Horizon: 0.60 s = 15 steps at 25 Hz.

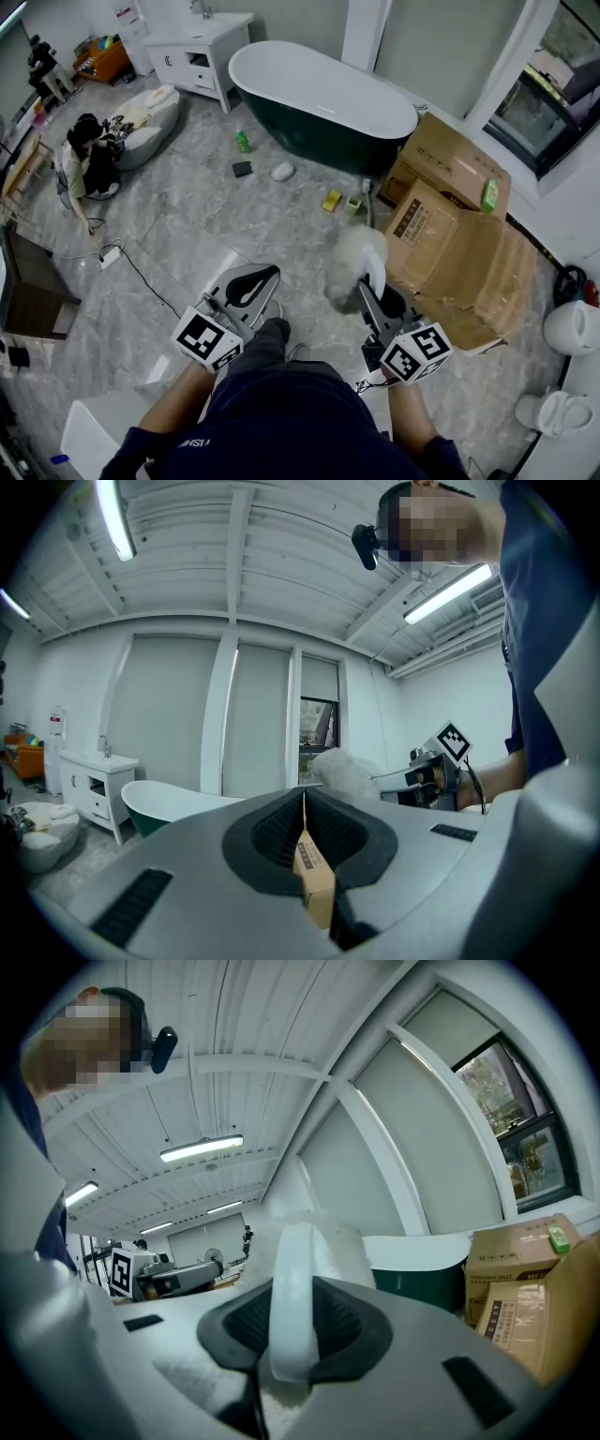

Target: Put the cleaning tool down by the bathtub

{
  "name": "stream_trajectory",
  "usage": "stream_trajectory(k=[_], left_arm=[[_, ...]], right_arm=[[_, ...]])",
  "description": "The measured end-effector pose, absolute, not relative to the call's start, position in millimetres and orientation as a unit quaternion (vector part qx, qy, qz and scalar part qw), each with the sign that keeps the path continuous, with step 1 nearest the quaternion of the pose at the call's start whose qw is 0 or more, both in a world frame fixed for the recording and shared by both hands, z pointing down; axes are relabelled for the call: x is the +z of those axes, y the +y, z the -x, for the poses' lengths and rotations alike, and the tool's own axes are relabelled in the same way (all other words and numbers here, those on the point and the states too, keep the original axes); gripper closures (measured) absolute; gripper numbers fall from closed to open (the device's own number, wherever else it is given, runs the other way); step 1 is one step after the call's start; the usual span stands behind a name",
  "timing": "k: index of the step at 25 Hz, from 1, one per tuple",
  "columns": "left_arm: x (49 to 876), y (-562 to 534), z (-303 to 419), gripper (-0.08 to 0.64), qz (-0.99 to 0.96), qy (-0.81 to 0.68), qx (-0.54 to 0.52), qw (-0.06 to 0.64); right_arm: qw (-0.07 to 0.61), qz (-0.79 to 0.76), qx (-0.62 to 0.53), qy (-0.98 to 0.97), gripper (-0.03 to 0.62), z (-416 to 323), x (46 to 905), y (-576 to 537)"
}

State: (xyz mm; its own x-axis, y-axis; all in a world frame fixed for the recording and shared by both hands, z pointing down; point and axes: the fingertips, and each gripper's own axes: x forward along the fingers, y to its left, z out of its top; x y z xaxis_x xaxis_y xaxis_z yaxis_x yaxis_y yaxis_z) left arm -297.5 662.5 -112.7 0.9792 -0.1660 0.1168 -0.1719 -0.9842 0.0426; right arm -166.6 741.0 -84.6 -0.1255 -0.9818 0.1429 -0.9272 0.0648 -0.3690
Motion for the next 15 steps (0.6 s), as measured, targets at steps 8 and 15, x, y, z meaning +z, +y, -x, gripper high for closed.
stream_trajectory(k=[8, 15], left_arm=[[-110, 629, 282, 0.528, -0.994, -0.091, 0.049, 0.028], [-99, 579, 271, 0.528, -0.994, -0.093, 0.053, 0.037]], right_arm=[[0.064, 0.653, -0.187, 0.731, 0.505, 150, -81, 707], [0.057, 0.65, -0.197, 0.732, 0.505, 139, -72, 654]])
